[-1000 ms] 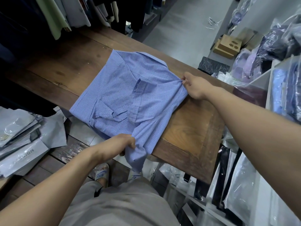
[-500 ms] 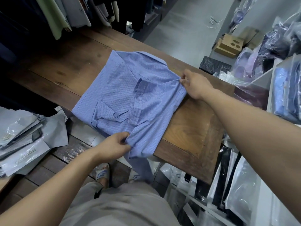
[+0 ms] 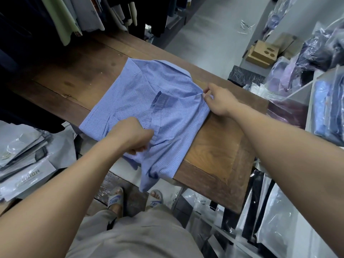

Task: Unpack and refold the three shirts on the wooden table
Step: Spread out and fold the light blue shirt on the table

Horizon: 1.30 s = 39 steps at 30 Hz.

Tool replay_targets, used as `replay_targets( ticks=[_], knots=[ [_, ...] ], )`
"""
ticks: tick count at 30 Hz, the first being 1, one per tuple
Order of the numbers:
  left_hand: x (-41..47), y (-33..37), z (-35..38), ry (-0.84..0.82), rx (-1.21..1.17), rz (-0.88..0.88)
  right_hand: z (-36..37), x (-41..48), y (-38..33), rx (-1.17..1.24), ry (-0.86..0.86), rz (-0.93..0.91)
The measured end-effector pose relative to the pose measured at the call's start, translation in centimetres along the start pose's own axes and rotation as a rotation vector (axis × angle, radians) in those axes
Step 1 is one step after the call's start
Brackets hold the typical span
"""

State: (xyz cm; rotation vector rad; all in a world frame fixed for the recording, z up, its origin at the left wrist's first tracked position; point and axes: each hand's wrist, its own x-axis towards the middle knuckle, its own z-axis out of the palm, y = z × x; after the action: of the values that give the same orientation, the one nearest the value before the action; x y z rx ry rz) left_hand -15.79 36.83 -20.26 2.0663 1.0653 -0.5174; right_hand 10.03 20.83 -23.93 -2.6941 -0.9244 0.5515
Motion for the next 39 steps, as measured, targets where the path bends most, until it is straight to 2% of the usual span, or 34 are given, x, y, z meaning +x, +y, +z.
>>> replay_targets(
  ticks=[2,4,7,9,16,19,22,25,30,34,36,39],
  knots=[
    [0.9,1.2,0.3,0.304,0.063,0.101,0.0,-0.2,0.2,0.108,-0.028,0.040],
    [2.2,2.3,0.8,0.448,0.035,0.186,-0.1,-0.5,0.3,0.147,-0.035,0.063],
    [4.6,3.0,1.5,0.300,-0.058,0.241,0.2,-1.0,0.4,0.167,-0.011,0.078],
    [6.2,2.9,1.8,0.245,-0.092,0.205,0.5,-1.0,0.4,0.200,0.013,0.088],
    [7.4,3.5,0.1,0.427,-0.140,0.186,0.9,-0.7,0.9,0.171,0.022,0.073],
    [8.1,2.4,0.1,0.371,-0.071,0.141,1.0,-0.5,0.9,0.159,0.029,0.080],
    [8.4,1.4,0.6,0.334,-0.117,0.147,1.1,-0.3,1.0,0.155,0.041,0.076],
    [8.5,0.8,0.7,0.351,-0.171,0.163,1.1,-0.1,1.2,0.159,0.041,0.067],
    [8.6,0.6,0.2,0.425,-0.072,0.126,1.2,0.0,1.5,0.145,0.064,0.059],
    [8.6,0.6,-0.1,0.409,-0.090,0.104,1.3,0.1,1.4,0.131,0.089,0.059],
    [8.6,0.6,-0.2,0.391,-0.140,0.104,1.5,0.1,1.5,0.177,0.107,0.096],
    [7.9,0.7,-0.4,0.366,-0.276,0.111,1.5,-0.1,1.7,0.367,0.128,0.180]
  ],
)
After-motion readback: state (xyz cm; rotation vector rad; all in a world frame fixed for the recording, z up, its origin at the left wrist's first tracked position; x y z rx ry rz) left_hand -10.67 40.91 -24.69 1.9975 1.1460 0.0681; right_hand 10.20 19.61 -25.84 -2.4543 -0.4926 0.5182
